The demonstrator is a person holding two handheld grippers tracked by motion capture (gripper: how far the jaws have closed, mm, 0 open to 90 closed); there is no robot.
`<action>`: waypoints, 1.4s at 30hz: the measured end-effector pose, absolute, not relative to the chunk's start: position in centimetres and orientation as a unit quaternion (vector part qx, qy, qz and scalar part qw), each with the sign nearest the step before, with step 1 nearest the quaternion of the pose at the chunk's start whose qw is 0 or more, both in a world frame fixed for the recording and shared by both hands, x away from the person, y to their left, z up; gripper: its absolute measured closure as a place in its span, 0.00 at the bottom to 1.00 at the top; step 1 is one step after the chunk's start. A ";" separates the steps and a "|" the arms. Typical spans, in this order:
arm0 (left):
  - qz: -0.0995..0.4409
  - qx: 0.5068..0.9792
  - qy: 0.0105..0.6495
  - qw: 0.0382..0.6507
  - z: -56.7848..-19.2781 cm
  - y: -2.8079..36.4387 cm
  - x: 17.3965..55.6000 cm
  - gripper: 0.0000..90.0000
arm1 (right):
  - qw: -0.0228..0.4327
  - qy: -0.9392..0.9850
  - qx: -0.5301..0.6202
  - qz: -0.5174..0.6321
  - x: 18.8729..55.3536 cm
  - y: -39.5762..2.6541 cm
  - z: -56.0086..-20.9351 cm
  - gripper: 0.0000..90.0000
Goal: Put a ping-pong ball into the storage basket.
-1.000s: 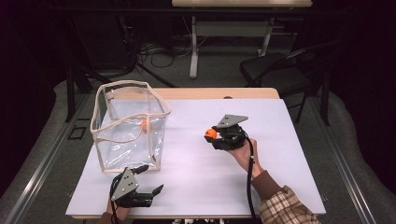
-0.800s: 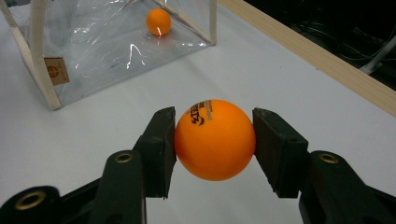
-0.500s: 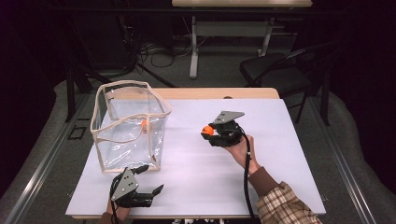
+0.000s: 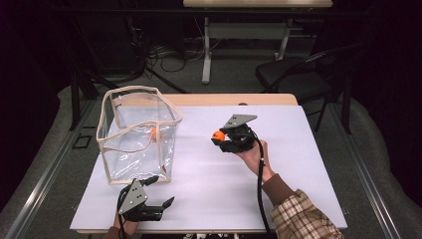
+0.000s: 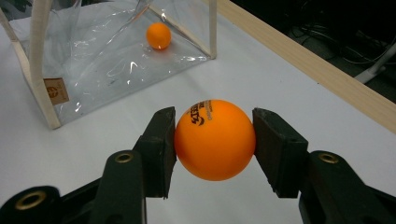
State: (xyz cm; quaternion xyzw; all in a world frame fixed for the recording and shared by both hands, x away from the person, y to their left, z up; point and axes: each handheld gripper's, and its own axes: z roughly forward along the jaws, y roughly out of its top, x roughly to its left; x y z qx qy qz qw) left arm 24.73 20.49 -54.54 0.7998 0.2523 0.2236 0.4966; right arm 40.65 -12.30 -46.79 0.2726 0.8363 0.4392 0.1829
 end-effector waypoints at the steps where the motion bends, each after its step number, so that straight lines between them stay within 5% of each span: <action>1: 0.223 0.800 0.252 0.497 -54.5 20.5 24.7 0.18 | 0.184 0.837 0.271 0.439 40.7 -12.3 -46.7 0.56; 42: 0.224 0.800 0.251 0.496 -54.5 20.5 24.7 0.18 | 0.192 0.837 0.255 0.444 42.5 -10.2 -43.6 0.56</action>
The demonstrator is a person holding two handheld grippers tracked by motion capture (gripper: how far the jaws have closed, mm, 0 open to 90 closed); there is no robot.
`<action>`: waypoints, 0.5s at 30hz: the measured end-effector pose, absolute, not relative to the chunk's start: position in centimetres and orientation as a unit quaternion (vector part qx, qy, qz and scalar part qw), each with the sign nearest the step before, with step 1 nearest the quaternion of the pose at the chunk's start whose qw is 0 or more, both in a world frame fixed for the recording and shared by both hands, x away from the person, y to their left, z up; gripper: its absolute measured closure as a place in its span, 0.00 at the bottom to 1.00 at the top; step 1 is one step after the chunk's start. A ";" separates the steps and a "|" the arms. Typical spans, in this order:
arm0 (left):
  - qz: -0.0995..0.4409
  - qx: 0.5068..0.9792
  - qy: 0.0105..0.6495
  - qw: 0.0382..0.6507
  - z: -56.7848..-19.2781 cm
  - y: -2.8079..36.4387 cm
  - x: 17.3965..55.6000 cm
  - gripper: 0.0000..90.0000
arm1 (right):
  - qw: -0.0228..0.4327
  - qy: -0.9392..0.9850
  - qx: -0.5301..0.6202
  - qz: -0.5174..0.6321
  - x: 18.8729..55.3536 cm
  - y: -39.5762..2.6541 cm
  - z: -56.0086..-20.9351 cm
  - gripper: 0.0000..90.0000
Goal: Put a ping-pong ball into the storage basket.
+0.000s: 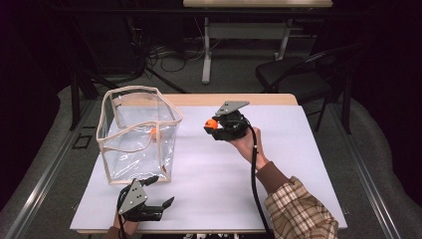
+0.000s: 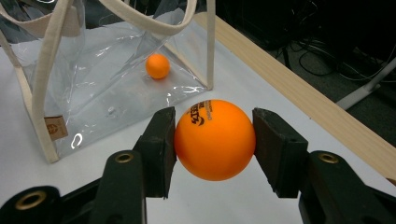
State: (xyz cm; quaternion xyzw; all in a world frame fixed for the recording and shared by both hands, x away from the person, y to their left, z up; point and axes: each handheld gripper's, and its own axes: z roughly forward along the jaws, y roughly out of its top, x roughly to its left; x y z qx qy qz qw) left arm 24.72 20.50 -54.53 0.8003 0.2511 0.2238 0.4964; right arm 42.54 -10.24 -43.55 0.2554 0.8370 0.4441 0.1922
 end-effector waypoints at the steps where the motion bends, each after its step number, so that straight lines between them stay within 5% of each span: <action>1: 0.224 0.800 0.251 0.496 -54.5 20.5 24.7 0.18 | 0.191 0.836 0.256 0.445 42.6 -10.2 -43.5 0.56; 15: 0.224 0.800 0.251 0.497 -54.5 20.5 24.7 0.18 | 0.194 0.836 0.252 0.448 43.2 -9.6 -42.6 0.56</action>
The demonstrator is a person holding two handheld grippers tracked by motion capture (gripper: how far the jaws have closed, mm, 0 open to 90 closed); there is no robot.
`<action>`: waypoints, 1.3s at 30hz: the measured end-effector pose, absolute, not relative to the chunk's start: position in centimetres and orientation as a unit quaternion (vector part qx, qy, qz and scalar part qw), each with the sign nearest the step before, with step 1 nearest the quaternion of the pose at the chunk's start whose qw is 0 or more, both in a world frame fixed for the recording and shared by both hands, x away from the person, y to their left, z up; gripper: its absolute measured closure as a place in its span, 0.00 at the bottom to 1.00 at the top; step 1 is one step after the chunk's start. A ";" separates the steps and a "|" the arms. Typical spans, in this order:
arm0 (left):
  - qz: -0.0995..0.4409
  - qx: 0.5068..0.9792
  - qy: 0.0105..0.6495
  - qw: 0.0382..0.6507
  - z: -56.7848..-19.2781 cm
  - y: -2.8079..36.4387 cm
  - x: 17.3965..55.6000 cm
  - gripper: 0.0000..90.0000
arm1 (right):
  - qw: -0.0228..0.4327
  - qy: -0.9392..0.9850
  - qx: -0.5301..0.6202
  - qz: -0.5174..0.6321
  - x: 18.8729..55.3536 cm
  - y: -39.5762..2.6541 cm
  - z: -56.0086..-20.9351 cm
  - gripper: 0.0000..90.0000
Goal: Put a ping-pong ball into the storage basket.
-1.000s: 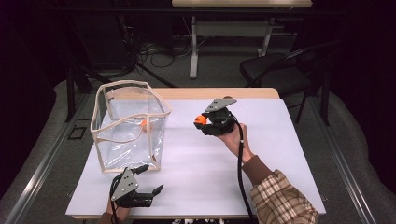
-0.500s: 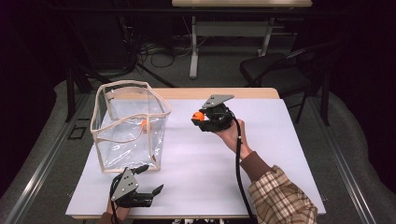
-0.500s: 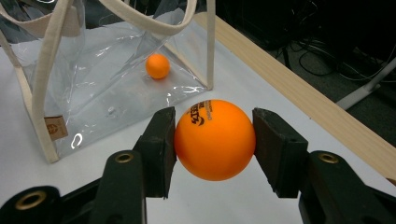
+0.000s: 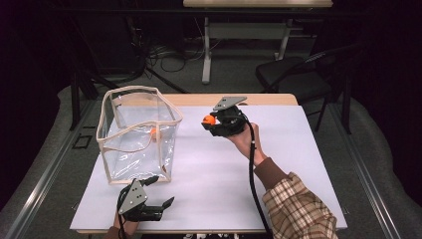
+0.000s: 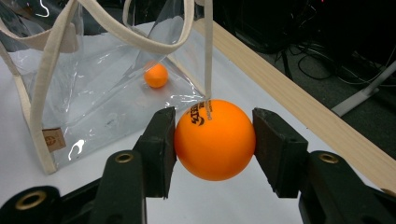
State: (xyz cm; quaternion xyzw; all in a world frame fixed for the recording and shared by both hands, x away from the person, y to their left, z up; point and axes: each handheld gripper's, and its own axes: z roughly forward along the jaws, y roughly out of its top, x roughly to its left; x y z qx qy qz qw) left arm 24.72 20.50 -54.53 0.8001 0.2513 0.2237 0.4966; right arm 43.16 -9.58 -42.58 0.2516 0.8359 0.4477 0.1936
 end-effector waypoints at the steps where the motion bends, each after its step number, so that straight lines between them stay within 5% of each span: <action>1: 0.223 0.800 0.251 0.497 -54.5 20.5 24.7 0.18 | 0.194 0.836 0.250 0.447 43.2 -9.5 -42.5 0.56; 39: 0.223 0.799 0.252 0.498 -54.5 20.5 24.7 0.18 | 0.201 0.837 0.228 0.455 43.8 -7.5 -39.7 0.57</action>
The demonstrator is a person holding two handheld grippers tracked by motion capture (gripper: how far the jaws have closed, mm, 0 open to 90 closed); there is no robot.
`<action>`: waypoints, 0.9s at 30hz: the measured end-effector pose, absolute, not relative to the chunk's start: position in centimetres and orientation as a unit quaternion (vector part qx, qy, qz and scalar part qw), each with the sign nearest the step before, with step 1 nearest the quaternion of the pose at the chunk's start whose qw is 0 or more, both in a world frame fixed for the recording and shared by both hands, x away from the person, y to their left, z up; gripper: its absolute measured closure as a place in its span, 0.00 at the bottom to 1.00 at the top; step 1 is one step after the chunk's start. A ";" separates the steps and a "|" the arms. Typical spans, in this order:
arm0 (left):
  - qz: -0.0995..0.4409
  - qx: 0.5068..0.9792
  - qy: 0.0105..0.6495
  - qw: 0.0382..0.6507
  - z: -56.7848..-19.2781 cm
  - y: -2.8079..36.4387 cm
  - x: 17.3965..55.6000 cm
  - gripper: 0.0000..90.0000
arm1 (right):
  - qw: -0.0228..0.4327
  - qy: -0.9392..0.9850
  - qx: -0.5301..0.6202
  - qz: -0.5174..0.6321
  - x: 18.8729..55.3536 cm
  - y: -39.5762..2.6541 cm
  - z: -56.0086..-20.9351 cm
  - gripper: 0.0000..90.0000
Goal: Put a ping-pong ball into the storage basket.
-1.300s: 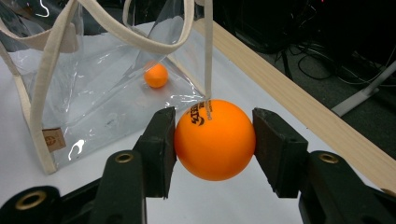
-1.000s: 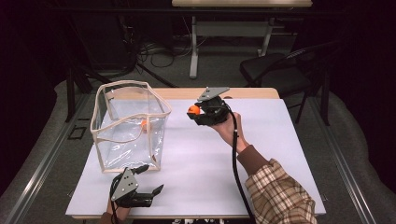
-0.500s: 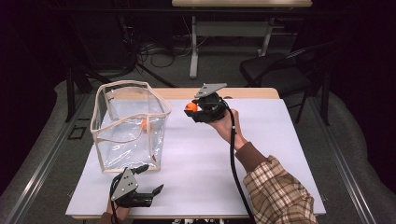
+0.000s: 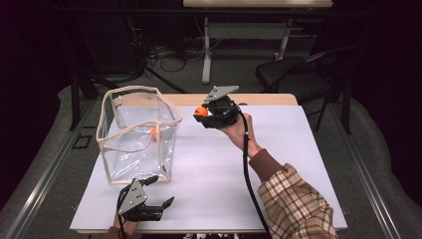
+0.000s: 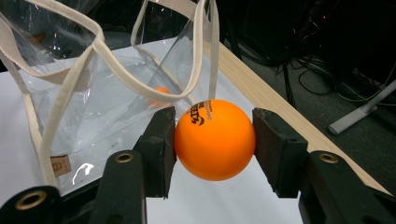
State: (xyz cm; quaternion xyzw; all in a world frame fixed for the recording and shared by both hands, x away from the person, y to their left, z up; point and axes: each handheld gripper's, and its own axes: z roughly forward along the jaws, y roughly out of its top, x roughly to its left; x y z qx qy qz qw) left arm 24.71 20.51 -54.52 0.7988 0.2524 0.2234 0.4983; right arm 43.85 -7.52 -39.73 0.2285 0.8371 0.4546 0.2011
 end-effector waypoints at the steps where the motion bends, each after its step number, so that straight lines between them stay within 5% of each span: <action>1: 0.224 0.799 0.252 0.498 -54.5 20.5 24.7 0.18 | 0.202 0.837 0.229 0.455 43.9 -7.5 -39.6 0.56; 27: 0.224 0.799 0.252 0.498 -54.5 20.6 24.7 0.18 | 0.210 0.835 0.213 0.462 44.0 -5.5 -37.8 0.57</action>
